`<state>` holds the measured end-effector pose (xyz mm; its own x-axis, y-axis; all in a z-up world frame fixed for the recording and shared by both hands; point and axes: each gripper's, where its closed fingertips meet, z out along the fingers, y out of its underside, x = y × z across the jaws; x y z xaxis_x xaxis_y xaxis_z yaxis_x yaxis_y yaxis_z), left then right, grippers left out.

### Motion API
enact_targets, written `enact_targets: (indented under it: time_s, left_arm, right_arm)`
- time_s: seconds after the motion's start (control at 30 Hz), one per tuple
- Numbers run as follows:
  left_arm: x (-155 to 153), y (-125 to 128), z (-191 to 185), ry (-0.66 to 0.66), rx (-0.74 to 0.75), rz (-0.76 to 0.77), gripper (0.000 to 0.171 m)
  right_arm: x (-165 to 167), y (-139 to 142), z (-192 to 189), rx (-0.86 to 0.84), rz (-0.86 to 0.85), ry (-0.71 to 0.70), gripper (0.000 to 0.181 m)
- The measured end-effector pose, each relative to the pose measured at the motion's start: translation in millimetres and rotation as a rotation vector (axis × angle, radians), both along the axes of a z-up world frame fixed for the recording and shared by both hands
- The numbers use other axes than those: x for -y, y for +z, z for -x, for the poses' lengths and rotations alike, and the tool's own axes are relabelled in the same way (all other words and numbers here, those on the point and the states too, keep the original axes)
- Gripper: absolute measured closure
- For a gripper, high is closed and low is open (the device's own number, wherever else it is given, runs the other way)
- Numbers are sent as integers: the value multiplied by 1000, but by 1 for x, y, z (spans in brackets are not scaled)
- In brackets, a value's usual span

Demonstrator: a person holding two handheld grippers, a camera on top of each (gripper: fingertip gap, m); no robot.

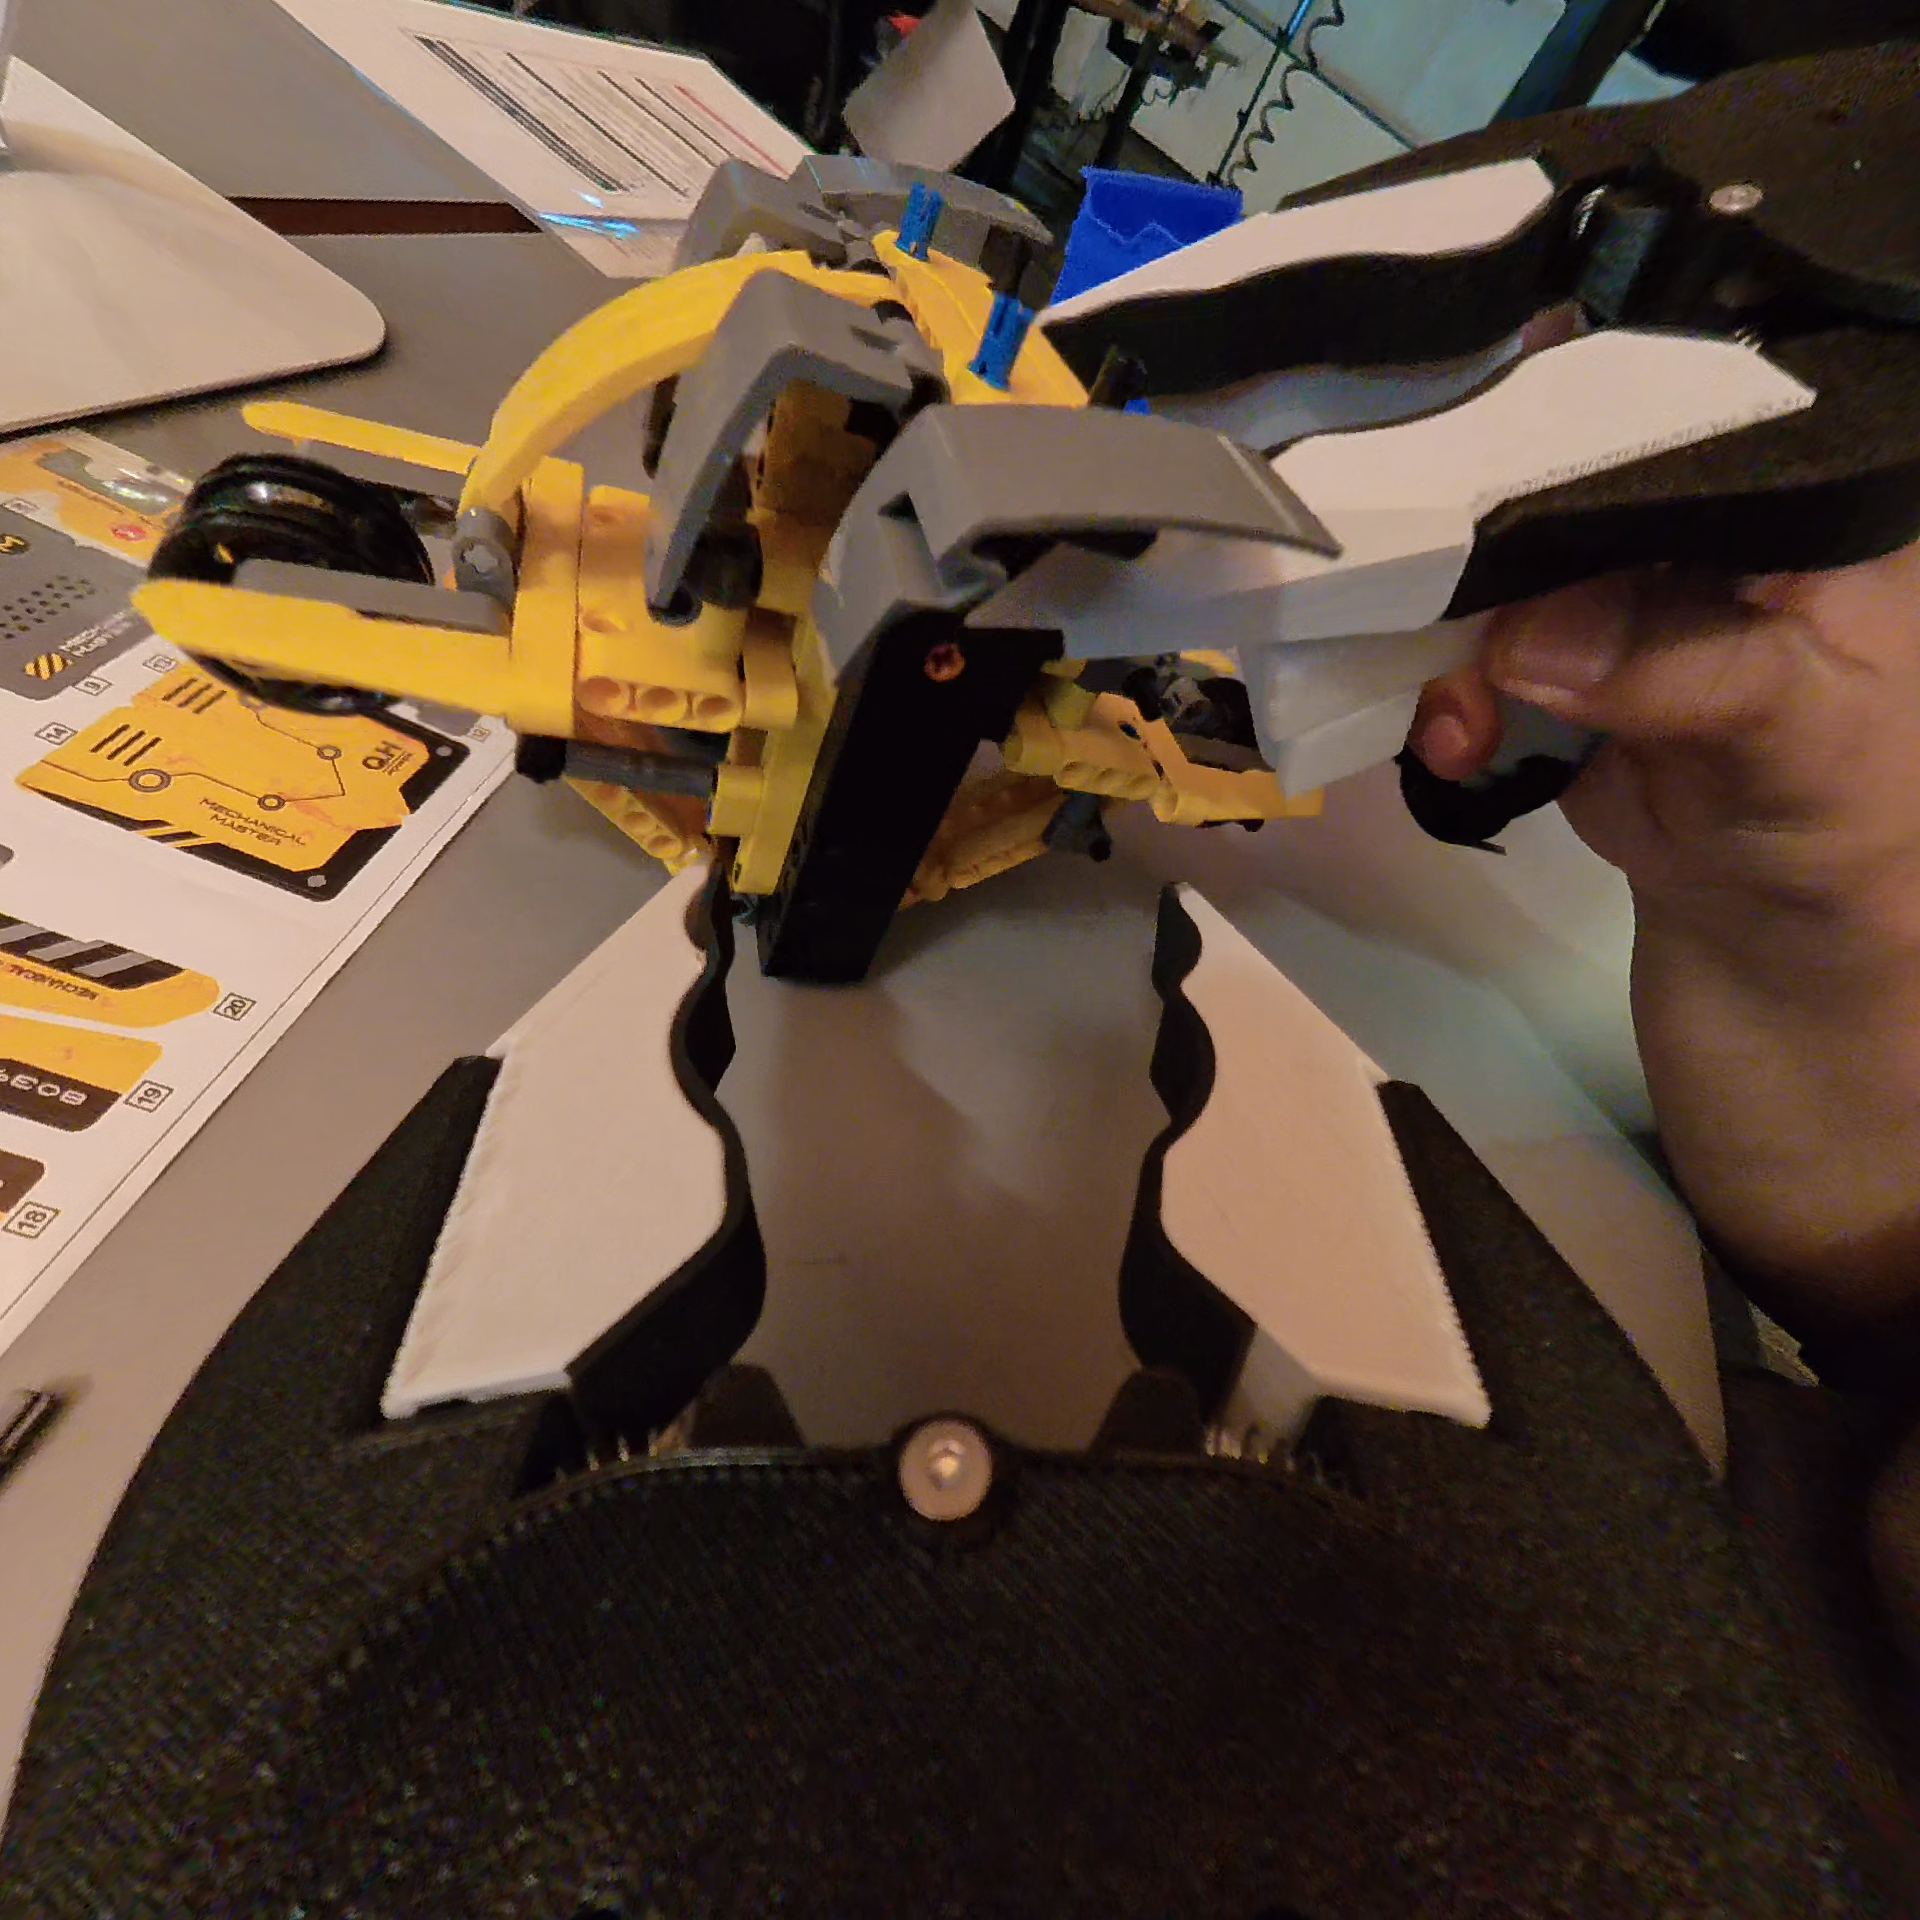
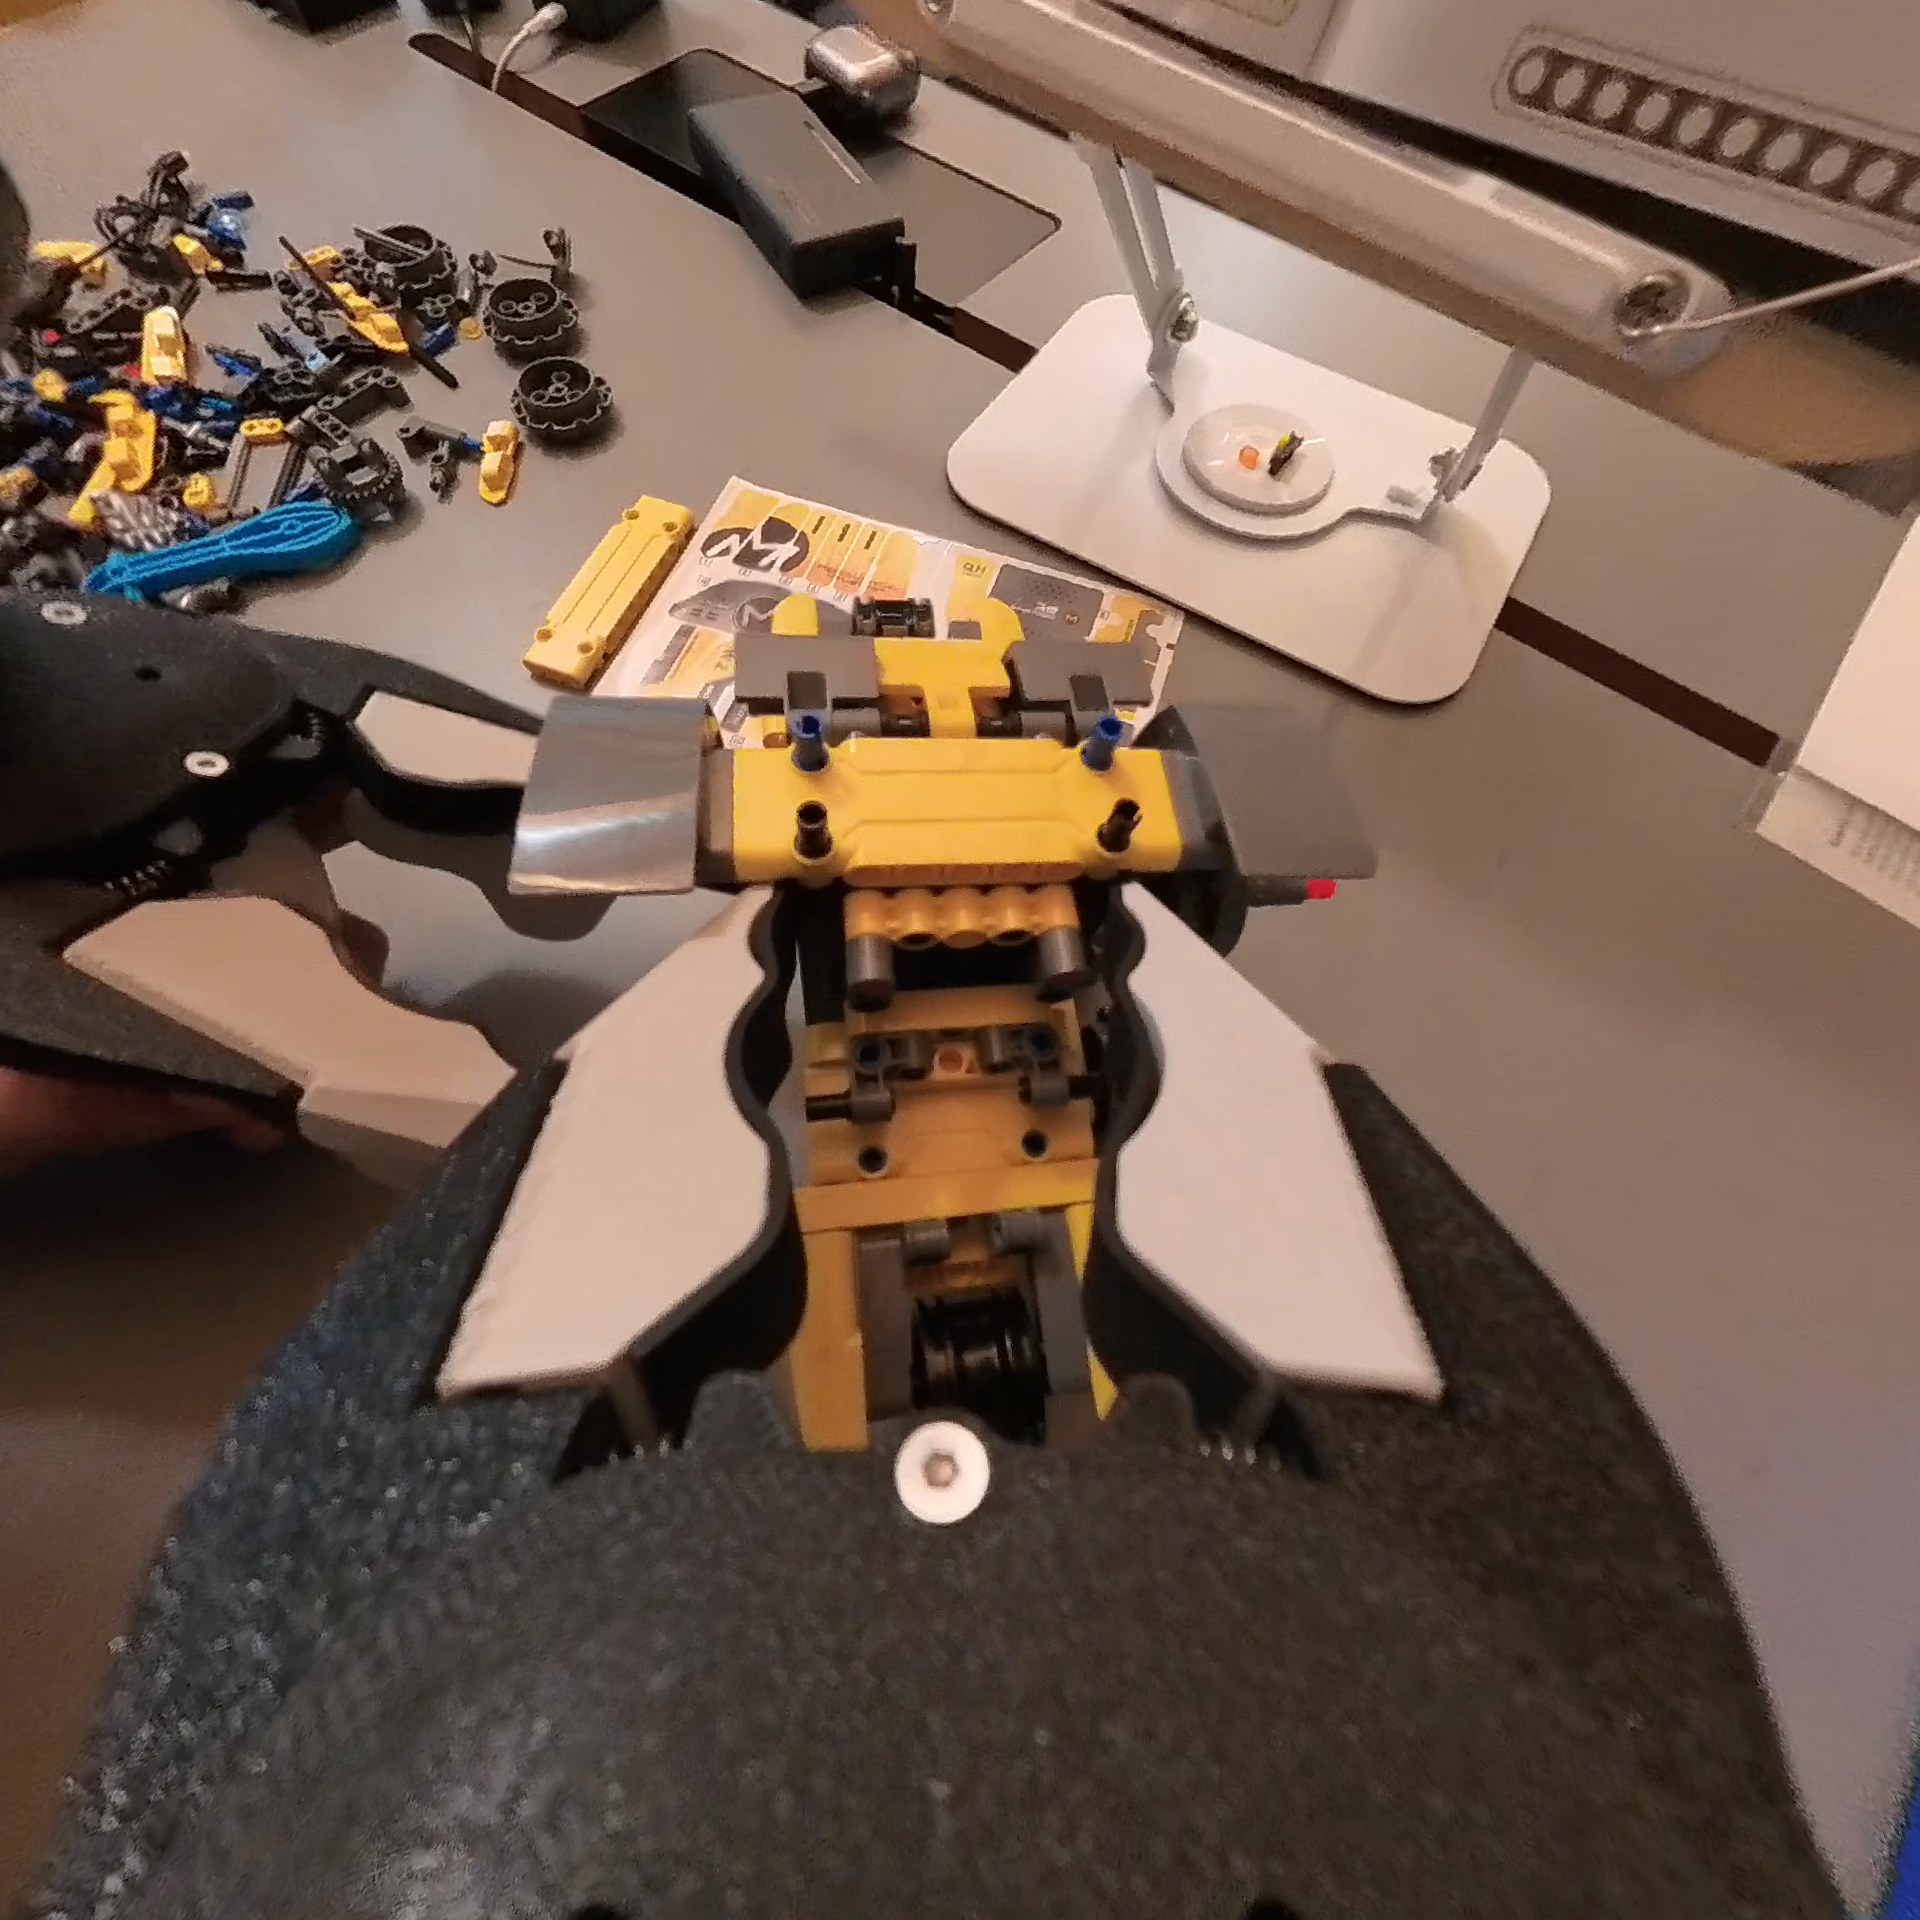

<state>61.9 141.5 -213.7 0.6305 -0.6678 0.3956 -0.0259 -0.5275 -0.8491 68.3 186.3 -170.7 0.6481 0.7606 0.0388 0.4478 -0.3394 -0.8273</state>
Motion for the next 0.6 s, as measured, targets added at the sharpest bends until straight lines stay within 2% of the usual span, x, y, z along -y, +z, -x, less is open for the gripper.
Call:
enact_targets:
  time_s: [0.23,0.6]
  left_arm:
    - [-1,1,2,8,26,12,91]
    - [-2,1,3,9,37,23,91]
  right_arm:
    - [-10,6,-8,-95,132,-37,123]
    - [-16,9,-22,-224,217,-49,123]
